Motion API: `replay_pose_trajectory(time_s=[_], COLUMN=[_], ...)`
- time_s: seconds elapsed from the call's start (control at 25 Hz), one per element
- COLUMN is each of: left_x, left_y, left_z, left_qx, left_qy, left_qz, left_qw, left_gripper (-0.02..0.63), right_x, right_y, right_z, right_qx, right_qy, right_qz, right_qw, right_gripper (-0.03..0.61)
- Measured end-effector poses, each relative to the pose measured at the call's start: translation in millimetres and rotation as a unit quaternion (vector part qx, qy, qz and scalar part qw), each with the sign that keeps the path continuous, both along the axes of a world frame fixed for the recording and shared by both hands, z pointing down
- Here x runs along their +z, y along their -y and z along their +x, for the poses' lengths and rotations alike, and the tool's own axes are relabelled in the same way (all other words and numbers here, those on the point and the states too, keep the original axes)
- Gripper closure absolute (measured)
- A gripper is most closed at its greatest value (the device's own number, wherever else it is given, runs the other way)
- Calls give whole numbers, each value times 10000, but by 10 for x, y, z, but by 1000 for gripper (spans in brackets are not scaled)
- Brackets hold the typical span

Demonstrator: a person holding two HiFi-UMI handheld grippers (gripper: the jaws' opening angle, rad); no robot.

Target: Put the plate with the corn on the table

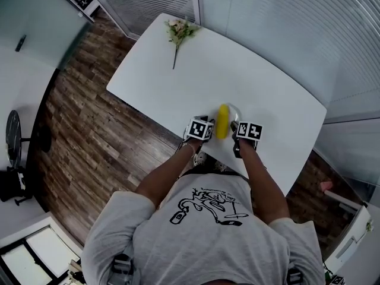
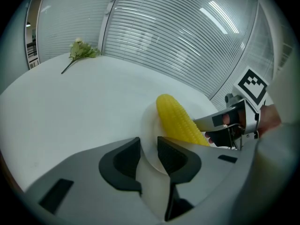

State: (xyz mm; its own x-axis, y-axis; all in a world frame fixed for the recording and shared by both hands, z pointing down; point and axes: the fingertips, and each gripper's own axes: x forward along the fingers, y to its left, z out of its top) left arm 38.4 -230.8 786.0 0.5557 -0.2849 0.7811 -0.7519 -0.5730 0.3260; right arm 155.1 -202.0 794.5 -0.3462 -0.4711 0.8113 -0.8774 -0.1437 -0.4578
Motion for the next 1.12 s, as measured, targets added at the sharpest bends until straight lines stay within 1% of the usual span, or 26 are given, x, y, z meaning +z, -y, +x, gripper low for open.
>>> replay_pose_trajectory(time_s=[0.2, 0.32, 0.8, 0.92, 1.04, 1.12], left_x=[23, 22, 1, -16, -23, -16], left_y=[23, 21, 1, 13, 9, 6], left_z=[-13, -12, 8, -1, -7, -20], left_qx=[-9, 0, 197, 231, 379, 420], left_qy=[80, 136, 319, 443, 638, 696], left_qz=[-15, 49, 231, 375, 595, 602], left_qw=[10000, 9999, 9990, 9980, 9955, 9949], left_gripper=[498, 495, 495, 491, 483, 483], right_x=[23, 17, -2, 5, 8, -8], right_y=[22, 30, 3, 6, -4, 4], right_z=[0, 6, 3, -1, -8, -12], right_qx=[-156, -299, -762, -862, -1049, -1068], right_qy=[-263, -491, -1051, -1127, -1329, -1389], right_qz=[-46, -13, 18, 53, 84, 111], right_qw=[9995, 9983, 9915, 9899, 9855, 9845], right_gripper=[457, 452, 445, 442, 439, 439])
